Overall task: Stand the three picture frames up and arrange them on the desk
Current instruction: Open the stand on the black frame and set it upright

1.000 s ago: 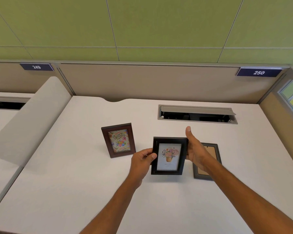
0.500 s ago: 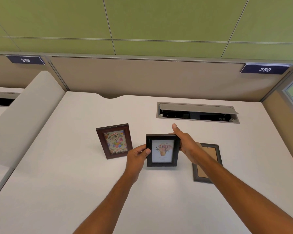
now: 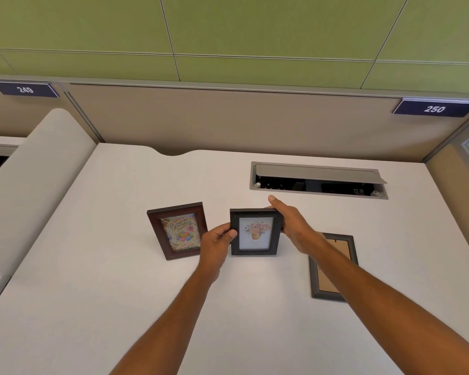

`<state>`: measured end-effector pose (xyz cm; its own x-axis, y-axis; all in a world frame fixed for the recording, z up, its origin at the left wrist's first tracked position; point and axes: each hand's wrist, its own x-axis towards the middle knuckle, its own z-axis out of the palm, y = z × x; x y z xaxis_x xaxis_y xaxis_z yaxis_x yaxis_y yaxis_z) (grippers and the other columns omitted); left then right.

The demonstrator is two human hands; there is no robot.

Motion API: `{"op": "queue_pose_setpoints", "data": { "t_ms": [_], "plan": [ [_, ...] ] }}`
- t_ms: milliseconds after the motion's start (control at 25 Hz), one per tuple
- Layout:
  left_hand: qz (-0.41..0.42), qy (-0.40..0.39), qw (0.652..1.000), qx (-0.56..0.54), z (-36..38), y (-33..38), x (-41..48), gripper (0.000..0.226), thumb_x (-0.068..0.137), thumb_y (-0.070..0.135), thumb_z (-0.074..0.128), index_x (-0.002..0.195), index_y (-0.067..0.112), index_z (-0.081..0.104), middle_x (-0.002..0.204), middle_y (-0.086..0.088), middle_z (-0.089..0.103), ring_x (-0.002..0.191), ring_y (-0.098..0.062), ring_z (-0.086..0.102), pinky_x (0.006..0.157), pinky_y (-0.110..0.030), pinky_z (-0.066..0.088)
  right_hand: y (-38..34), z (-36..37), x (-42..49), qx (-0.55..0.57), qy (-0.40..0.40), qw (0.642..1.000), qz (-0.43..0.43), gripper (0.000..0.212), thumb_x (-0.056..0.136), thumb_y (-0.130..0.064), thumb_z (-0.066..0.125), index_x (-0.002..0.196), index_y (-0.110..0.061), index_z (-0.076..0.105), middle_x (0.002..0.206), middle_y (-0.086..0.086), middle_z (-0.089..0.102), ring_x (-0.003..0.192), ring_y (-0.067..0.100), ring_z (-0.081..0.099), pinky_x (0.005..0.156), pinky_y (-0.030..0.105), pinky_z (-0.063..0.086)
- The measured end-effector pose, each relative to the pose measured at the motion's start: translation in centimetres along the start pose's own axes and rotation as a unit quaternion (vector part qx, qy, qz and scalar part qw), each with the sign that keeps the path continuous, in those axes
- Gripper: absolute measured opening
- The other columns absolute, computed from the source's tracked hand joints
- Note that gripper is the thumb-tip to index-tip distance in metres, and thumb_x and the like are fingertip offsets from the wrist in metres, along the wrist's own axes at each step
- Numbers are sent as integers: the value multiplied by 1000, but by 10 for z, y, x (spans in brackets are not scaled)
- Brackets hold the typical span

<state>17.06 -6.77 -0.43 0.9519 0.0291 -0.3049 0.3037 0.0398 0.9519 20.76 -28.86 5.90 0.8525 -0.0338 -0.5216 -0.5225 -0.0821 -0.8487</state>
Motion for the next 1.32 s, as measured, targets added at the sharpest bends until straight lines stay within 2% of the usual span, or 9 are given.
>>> {"op": "queue_pose_setpoints", "data": {
  "t_ms": [160, 360, 520, 640, 800, 920, 1040, 1120, 1320],
  "plan": [
    [2, 13, 1000, 3, 6, 2, 8, 28, 103, 2, 66, 125, 14, 79, 116, -3, 83, 103, -6, 75, 85, -16, 60, -1, -1, 11, 8, 16, 1000, 3, 49, 107, -58, 52, 115, -18, 80, 104, 0, 85, 113, 26, 75, 104, 43, 55],
    [0, 13, 1000, -7, 7, -1, 16, 26, 104, 6, 66, 122, 20, 80, 119, -2, 83, 110, -13, 75, 90, -19, 60, -3, 0, 18, 10, 10, 1000, 12, 50, 106, -58, 54, 121, -18, 79, 113, 3, 84, 116, 26, 74, 105, 42, 53],
    [-5, 23, 1000, -13, 7, -5, 20, 27, 105, 9, 67, 129, 13, 78, 123, -5, 81, 115, -18, 74, 90, -18, 61, -6, 0, 21, 3, 6, 1000, 18, 51, 104, -61, 56, 123, -20, 78, 113, 3, 84, 117, 27, 74, 109, 45, 52],
    [-20, 55, 998, -20, 11, -4, 16, 30, 103, 12, 71, 133, 11, 75, 121, -3, 80, 115, -17, 73, 89, -16, 58, -9, 1, 19, -8, 1, 1000, 19, 54, 104, -67, 52, 125, -23, 76, 118, 3, 83, 120, 27, 73, 110, 47, 52],
    [-35, 140, 988, -53, 23, -7, -4, 37, 97, 14, 79, 133, 8, 75, 121, -1, 79, 107, -2, 73, 87, -10, 57, -18, -2, 10, -27, -12, 1000, 5, 68, 104, -73, 38, 131, -22, 73, 123, 5, 79, 119, 25, 71, 105, 48, 54],
    [-62, 193, 978, -56, 31, -14, -28, 45, 97, 19, 80, 141, 11, 71, 134, -3, 76, 115, -14, 72, 103, -26, 55, -18, -11, 2, -31, -3, 999, 5, 75, 103, -75, 32, 138, -19, 67, 129, 7, 75, 120, 28, 67, 102, 48, 52],
    [-73, 246, 966, -41, 42, -20, -54, 46, 104, 26, 71, 147, 13, 65, 128, -7, 76, 104, -20, 78, 95, -32, 60, -8, -25, -7, -36, 17, 999, 6, 84, 96, -82, 31, 141, -19, 64, 132, 10, 73, 122, 28, 67, 106, 52, 50],
    [-78, 243, 966, -46, 47, -25, -65, 42, 106, 28, 68, 145, 14, 65, 116, -5, 77, 97, -20, 80, 85, -28, 61, 2, -36, -13, -40, 39, 998, 8, 87, 93, -83, 32, 138, -18, 67, 135, 12, 73, 122, 29, 68, 104, 51, 51],
    [-119, 174, 977, -7, 56, -29, -83, 19, 106, 28, 65, 116, 18, 77, 109, -7, 80, 93, -20, 79, 92, -37, 64, 25, -65, -44, -26, 65, 998, 2, 92, 86, -83, 36, 140, -15, 66, 142, 15, 69, 129, 34, 65, 114, 57, 50]
  ]
}}
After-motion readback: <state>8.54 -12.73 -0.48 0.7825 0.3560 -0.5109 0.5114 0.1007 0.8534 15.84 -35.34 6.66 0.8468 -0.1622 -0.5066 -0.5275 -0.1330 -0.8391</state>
